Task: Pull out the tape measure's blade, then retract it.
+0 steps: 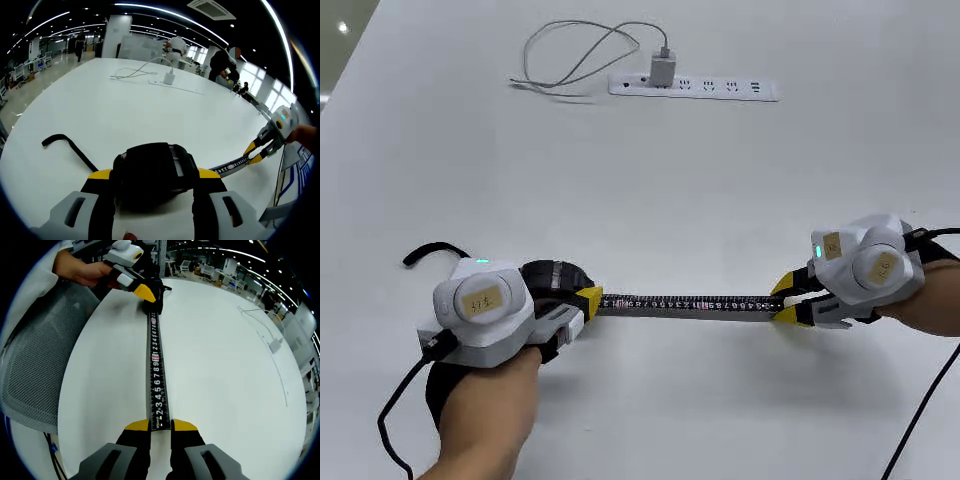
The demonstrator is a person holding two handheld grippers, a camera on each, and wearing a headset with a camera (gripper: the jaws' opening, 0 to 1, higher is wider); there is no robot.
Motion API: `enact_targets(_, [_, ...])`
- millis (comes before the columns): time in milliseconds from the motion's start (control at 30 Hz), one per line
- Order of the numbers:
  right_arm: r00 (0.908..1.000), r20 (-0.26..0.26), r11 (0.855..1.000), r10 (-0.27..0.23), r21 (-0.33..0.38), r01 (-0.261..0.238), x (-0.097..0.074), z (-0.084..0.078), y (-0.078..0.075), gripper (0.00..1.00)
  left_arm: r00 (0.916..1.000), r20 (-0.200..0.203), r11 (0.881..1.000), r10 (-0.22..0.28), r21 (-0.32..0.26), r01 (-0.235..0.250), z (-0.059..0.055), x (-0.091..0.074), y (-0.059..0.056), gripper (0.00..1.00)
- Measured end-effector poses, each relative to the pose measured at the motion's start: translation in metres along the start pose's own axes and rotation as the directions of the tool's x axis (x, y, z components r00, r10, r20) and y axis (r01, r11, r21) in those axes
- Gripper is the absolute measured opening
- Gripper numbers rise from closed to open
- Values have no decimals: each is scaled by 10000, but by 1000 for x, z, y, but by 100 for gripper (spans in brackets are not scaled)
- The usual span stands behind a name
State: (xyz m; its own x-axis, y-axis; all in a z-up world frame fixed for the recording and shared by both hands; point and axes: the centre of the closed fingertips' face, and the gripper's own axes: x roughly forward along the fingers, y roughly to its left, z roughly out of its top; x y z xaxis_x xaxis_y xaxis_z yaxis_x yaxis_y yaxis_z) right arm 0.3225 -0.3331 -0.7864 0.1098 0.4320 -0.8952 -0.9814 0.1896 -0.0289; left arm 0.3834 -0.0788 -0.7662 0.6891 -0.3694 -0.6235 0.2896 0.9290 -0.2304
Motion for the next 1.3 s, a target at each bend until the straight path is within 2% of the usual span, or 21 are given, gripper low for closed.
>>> enact_targets(200, [9999, 117, 10000, 22, -49, -22, 3, 6, -6, 10, 10000, 4, 9999, -68, -94, 68, 0, 0, 0, 58])
enact_targets(1300, [9977, 561, 9993, 374, -66, -371, 30, 44, -8, 10, 9997, -34, 9995, -222, -233, 222, 0, 0, 0, 59])
